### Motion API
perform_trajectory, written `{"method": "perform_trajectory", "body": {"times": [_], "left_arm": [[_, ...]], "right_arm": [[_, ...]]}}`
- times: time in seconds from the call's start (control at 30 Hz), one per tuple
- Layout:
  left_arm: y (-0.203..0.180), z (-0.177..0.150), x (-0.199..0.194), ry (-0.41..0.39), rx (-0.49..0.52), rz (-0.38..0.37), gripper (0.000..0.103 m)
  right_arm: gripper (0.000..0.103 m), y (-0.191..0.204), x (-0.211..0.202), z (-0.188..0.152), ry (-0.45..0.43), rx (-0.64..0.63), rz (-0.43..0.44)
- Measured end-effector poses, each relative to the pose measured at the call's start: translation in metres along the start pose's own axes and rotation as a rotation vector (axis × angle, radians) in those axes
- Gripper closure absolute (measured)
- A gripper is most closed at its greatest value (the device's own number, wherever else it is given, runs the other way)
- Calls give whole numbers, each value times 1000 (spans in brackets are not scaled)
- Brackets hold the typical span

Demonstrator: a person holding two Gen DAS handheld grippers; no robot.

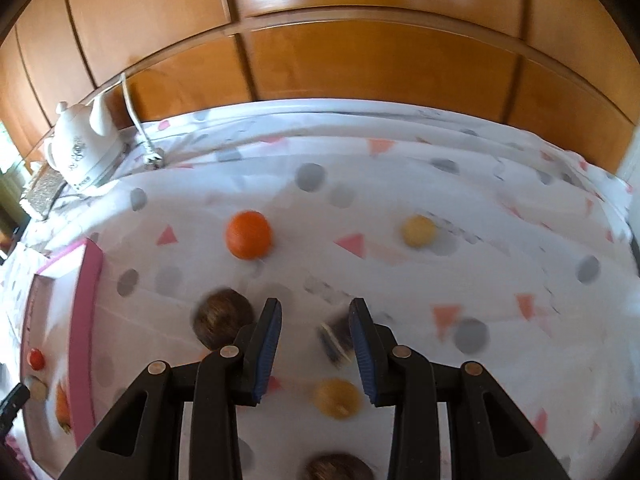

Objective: Organize fruits
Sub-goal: 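Lower the right tool onto an orange and close on it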

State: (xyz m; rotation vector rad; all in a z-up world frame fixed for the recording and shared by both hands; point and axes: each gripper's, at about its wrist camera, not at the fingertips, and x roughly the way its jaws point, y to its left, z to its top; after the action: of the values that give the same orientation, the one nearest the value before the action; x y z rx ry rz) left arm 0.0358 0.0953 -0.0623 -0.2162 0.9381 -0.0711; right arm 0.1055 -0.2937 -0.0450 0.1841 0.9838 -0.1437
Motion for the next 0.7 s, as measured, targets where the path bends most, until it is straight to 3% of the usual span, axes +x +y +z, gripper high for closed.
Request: {"method": "perform_trajectory", "body": {"times": [0.17, 0.4, 0.5, 0.53, 0.57, 0.7], "left_arm": [[1, 3, -2, 0, -7, 0, 60], [10, 4, -3, 1, -50, 14, 57], [10, 4, -3, 4, -52, 15, 57], [9, 4, -3, 5, -53, 16, 56], [9, 4, -4, 4, -53, 15, 56], [7, 5, -7, -4, -53, 8, 54]], "right_arm": [[57, 23, 26, 24, 23, -39, 38], [57, 46, 65, 46, 76, -106, 0], [57, 53, 77, 52, 102, -131, 24], [57, 56, 80, 52, 112, -145, 21], [66, 58, 82, 52, 119, -150, 21], [67, 65, 76, 48, 98, -185, 10]]}}
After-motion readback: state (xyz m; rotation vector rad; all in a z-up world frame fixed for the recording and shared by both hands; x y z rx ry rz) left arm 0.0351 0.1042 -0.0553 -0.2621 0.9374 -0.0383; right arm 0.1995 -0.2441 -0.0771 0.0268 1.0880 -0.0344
